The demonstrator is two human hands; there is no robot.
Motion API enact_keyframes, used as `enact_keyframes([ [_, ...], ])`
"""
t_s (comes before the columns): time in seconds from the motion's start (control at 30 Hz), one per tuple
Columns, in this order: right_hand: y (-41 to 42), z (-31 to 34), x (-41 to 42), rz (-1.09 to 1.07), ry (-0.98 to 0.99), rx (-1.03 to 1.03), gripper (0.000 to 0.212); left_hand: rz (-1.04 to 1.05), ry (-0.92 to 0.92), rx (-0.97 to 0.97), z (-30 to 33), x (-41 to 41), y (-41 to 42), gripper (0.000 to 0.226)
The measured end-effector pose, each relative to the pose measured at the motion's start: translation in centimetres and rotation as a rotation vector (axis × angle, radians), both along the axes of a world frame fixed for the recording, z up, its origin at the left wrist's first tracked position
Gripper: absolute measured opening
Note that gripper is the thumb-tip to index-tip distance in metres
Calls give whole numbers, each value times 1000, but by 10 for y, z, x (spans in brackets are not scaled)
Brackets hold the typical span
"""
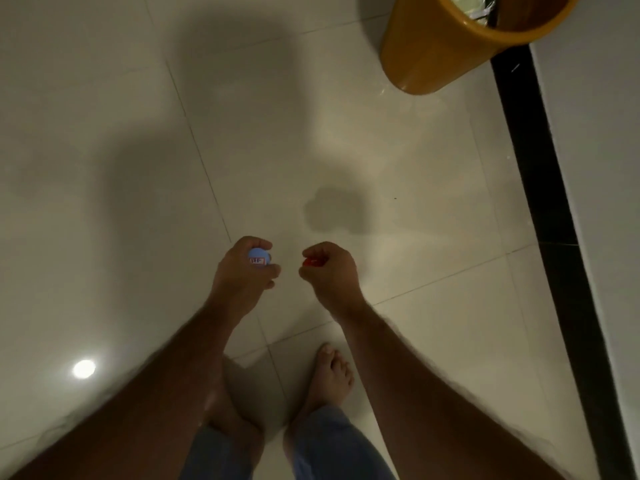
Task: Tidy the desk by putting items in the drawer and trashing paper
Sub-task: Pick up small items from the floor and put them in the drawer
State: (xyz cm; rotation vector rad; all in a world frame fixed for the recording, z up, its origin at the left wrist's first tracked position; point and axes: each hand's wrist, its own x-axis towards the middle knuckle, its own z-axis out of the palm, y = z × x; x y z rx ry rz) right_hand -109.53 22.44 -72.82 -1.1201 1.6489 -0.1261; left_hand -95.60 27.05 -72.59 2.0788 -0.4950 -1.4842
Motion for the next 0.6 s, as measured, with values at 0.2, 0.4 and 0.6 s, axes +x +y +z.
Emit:
enact_keyframes([
  [0.2, -5, 149, 27, -276, -466, 179, 20, 38, 10, -115, 140, 26, -10, 36],
  [0.4, -34, 326, 59, -217, -534, 54, 22, 121, 14, -218, 315, 63, -21, 41],
  [0.6, -40, 548, 103, -129, -671, 8, 23, 208, 103, -405, 529, 110, -9, 42],
])
